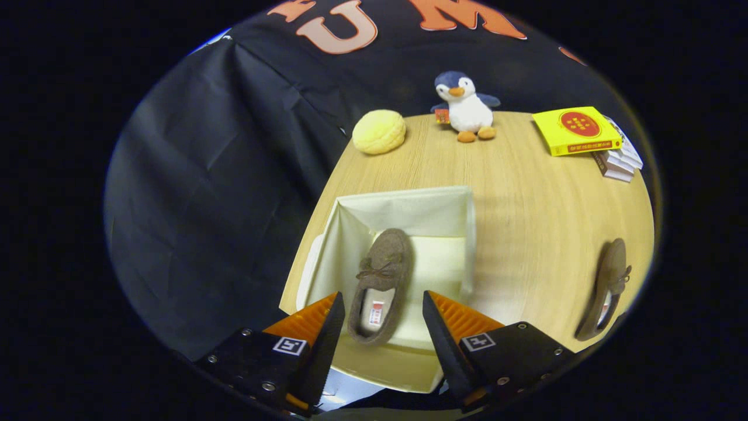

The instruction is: Open the storage box then place both shoes into the box .Put the left shoe in first, then the right shoe, with the right side of both shoes facing outward in a uniform manner.

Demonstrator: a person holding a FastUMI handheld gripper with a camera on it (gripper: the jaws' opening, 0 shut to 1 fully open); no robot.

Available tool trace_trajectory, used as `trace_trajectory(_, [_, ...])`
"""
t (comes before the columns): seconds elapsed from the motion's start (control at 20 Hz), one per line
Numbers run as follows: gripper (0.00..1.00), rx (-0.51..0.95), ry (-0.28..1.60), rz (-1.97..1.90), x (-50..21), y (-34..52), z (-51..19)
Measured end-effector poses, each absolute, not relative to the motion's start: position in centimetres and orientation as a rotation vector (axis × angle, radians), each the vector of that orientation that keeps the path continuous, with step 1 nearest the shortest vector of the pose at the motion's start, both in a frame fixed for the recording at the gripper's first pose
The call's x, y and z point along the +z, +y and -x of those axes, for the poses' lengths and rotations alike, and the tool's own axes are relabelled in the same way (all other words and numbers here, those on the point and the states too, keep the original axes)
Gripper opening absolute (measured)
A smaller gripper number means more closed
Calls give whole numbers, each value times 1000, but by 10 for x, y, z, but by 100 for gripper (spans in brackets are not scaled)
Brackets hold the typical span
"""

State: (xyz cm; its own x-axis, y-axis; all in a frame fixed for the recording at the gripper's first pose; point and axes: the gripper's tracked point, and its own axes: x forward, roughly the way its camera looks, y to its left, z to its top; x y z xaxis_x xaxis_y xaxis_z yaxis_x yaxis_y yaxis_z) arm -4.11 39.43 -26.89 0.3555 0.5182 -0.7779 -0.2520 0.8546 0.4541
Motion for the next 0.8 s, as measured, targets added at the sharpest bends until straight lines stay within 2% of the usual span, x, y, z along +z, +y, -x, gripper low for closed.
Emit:
trace_trajectory(0.1, [88,469,1027,-254,-265,354,29])
trace_trajectory(0.3, [93,370,948,-220,-278,261,22])
trace_trajectory(0.6, [95,144,935,-171,-327,126,18])
trace_trajectory(0.8, [95,111,970,-155,-361,81,31])
